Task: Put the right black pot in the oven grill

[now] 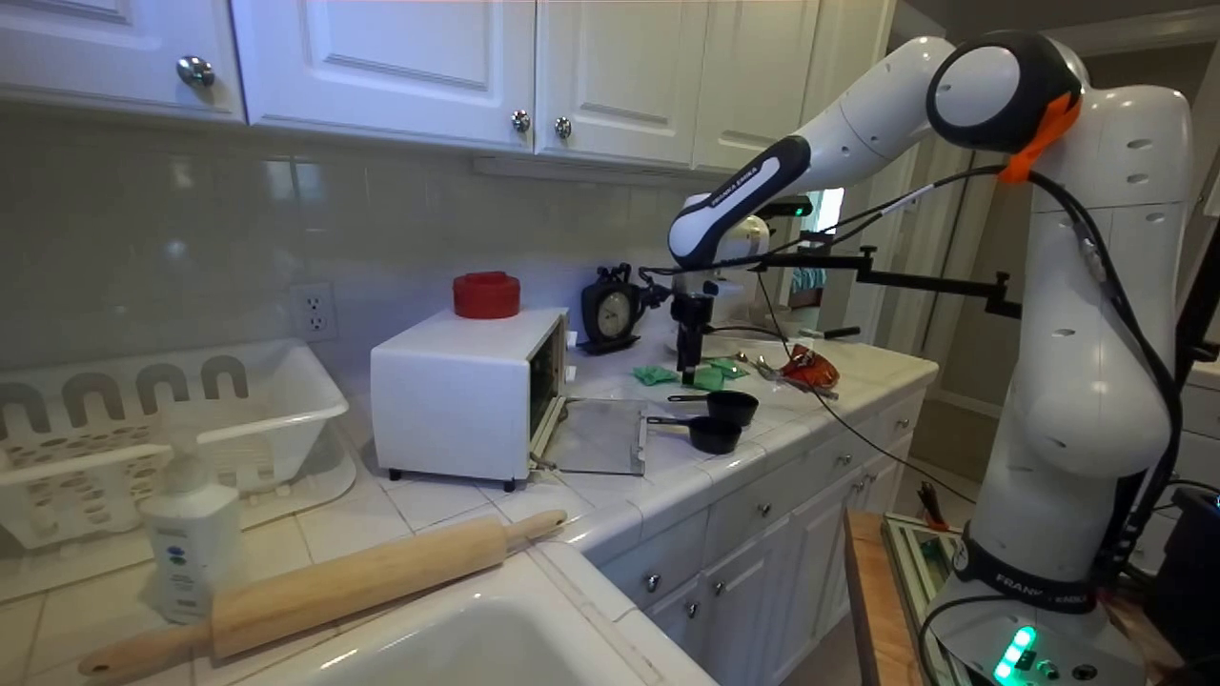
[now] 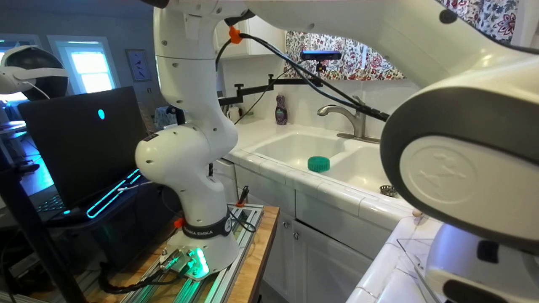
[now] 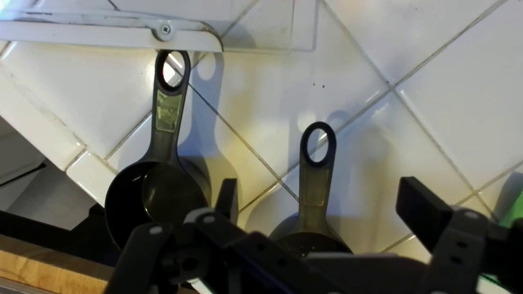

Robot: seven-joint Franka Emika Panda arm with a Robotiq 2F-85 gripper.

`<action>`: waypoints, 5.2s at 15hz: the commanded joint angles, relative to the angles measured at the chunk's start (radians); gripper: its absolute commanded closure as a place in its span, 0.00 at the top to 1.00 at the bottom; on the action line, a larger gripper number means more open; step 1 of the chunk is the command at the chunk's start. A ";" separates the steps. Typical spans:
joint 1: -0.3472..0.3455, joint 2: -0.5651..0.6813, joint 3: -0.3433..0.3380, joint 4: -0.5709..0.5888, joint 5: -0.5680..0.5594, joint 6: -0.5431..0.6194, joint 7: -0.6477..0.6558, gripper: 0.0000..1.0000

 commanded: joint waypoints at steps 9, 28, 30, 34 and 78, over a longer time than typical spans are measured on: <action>0.052 0.074 -0.054 0.000 -0.055 0.084 0.170 0.83; 0.082 0.060 -0.061 -0.062 -0.146 0.104 0.251 0.17; 0.086 0.049 -0.062 -0.075 -0.155 0.117 0.251 0.02; 0.092 0.030 -0.065 -0.097 -0.175 0.146 0.250 0.06; 0.149 -0.352 0.201 -0.217 -0.455 -0.224 -1.021 0.06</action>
